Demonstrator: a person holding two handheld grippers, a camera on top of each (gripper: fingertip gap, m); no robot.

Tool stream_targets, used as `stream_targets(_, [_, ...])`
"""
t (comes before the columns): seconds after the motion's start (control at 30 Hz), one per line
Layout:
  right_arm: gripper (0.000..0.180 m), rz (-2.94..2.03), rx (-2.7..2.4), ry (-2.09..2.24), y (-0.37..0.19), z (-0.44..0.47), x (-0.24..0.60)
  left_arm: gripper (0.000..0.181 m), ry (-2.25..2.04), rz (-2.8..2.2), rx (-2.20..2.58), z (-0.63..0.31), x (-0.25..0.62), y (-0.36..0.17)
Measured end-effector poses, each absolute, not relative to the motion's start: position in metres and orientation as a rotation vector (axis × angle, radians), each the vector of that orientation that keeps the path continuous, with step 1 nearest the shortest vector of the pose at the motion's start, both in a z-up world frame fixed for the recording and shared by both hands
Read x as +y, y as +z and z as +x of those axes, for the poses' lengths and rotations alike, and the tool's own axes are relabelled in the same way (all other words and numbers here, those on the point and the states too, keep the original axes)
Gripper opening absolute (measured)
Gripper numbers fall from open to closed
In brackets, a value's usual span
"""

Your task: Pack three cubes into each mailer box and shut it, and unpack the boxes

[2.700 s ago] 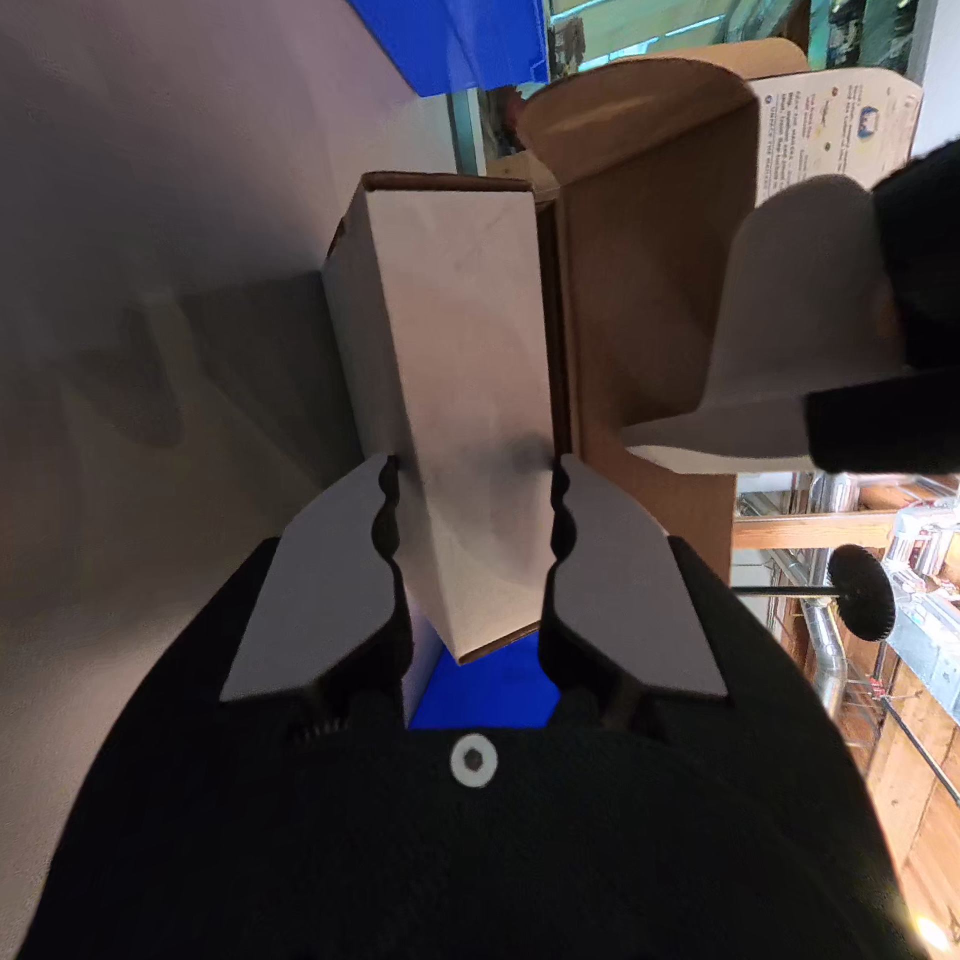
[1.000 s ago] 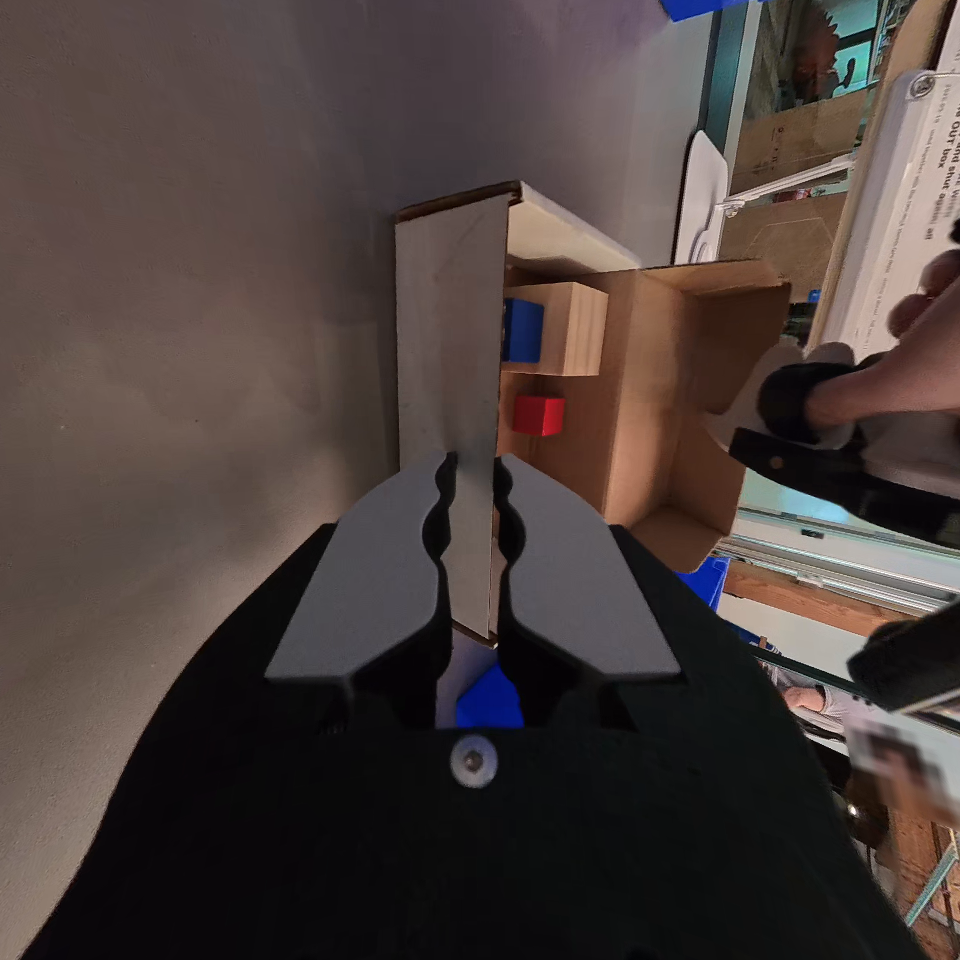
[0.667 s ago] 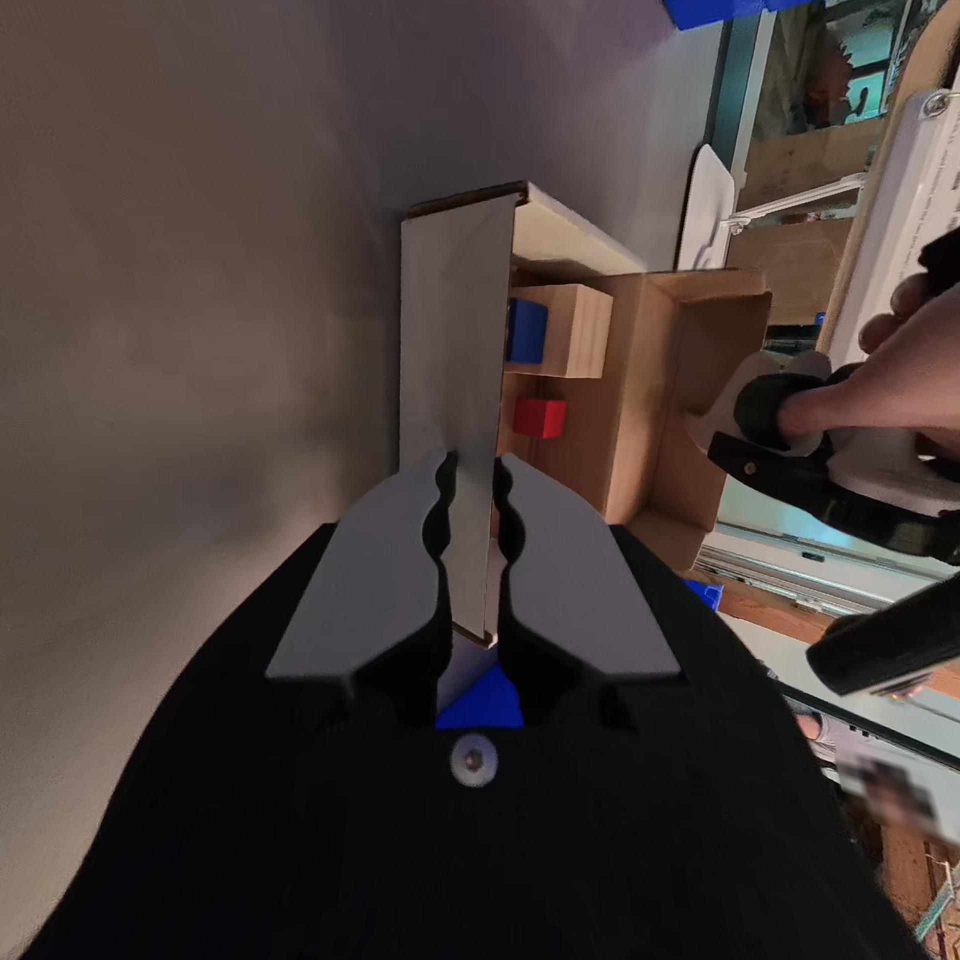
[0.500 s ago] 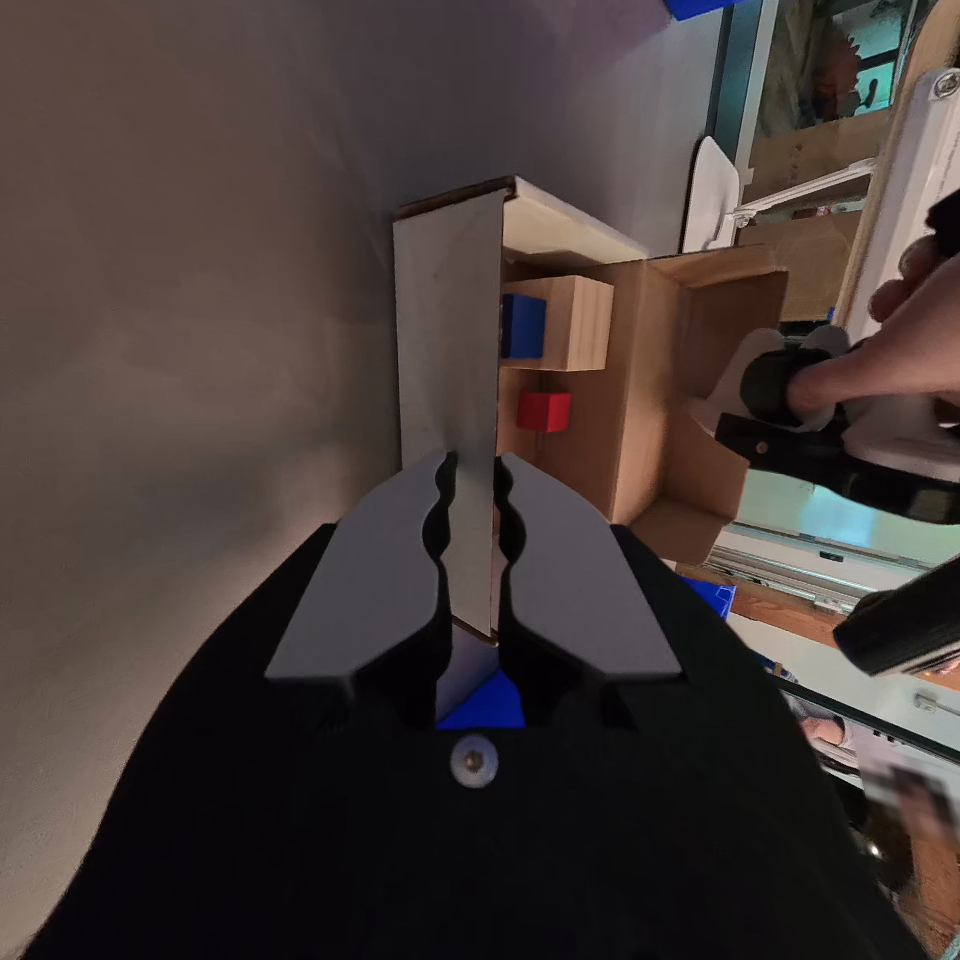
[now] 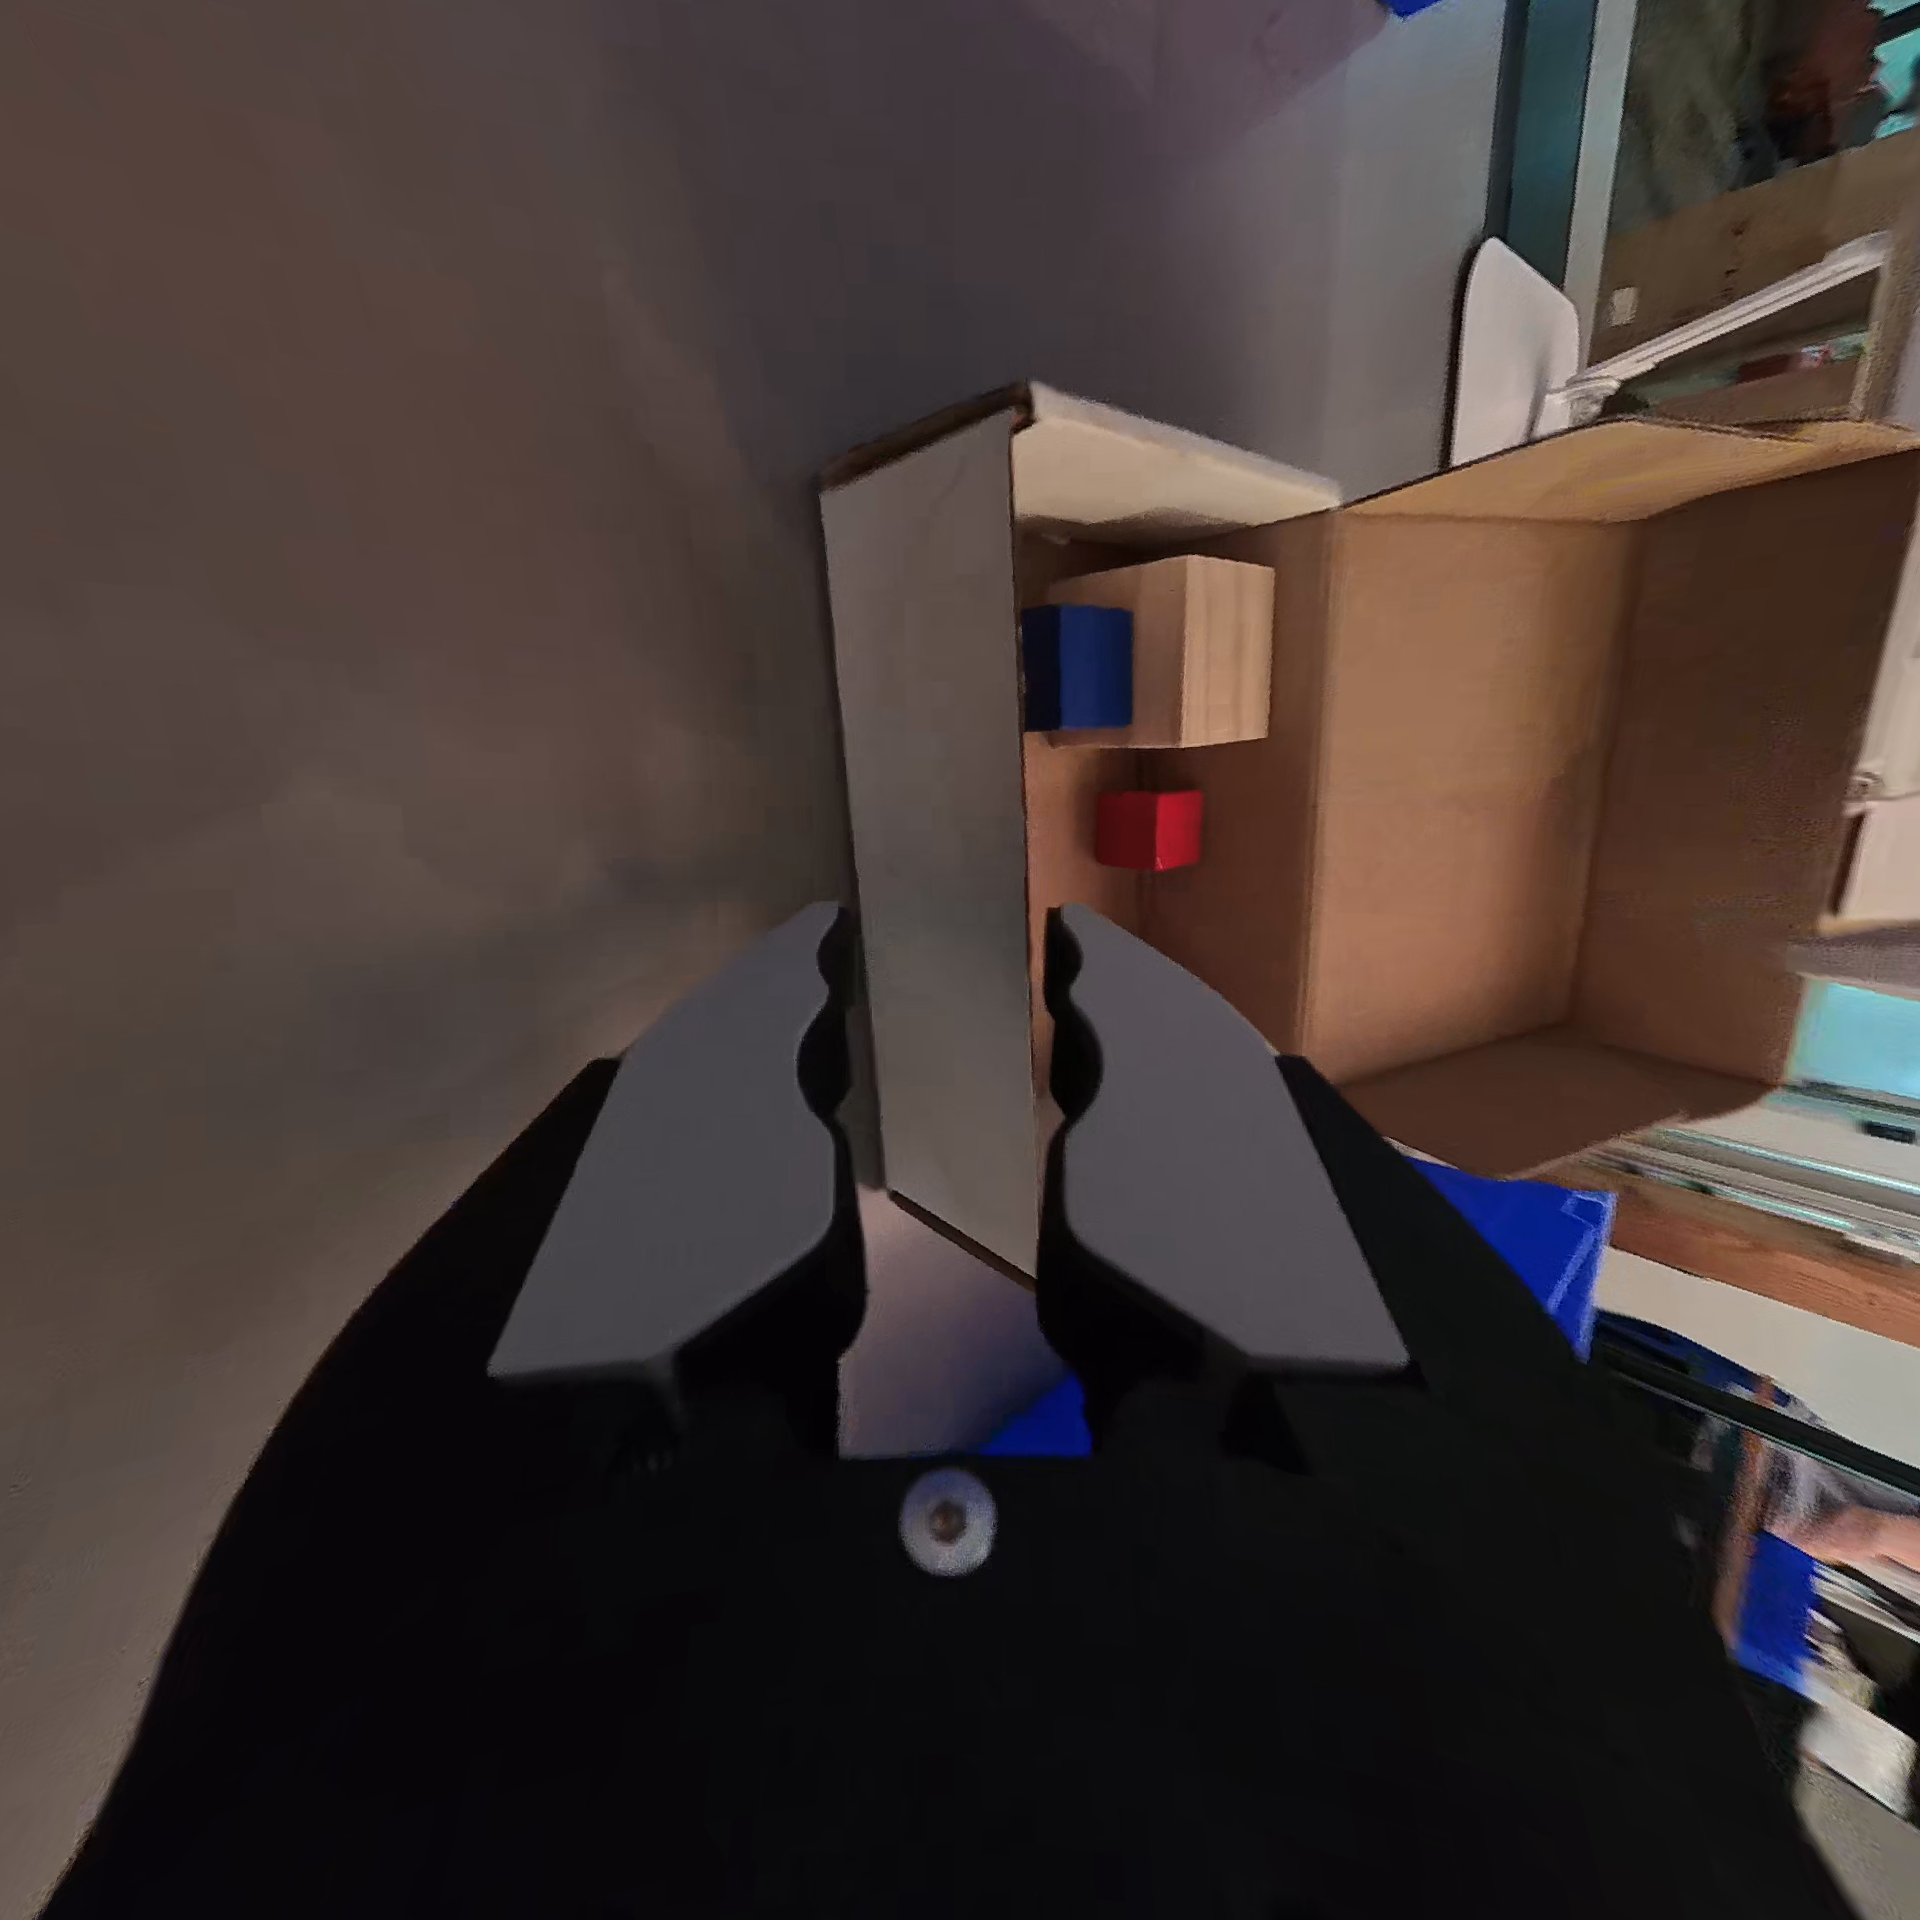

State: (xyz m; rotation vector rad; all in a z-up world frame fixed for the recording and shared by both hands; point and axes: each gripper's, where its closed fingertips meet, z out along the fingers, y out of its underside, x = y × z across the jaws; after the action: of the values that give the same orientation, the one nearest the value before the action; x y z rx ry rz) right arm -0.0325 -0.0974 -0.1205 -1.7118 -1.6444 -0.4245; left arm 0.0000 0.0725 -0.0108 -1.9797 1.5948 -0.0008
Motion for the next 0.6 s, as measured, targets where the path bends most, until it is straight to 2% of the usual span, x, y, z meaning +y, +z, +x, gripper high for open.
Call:
stream_targets(0.1, [0.042, -1.739, -1.631, -0.18, -0.105, -0.047, -0.114, 0.074, -0.213, -1.894, 1.467, -0.003, 0.053, 0.033])
stream_targets(0.2, [0.042, -1.725, -1.585, 0.11, -0.069, -0.062, -0.126, 0.072, -0.417, -1.769, 1.306, -0.019, 0.025, 0.082])
stream_targets(0.3, [0.037, -1.73, -1.519, 0.177, -0.042, -0.062, -0.105, 0.072, -0.484, -1.624, 1.093, -0.056, 0.004, 0.128])
stream_targets(0.47, [0.036, -1.79, -1.646, 0.033, -0.068, -0.058, -0.045, 0.074, -0.595, -1.465, 0.818, -0.117, -0.029, 0.18])
stream_targets(0.6, [0.031, -1.823, -1.749, 0.073, -0.096, -0.073, -0.028, 0.08, -0.816, -1.45, 0.827, -0.136, -0.059, 0.186])
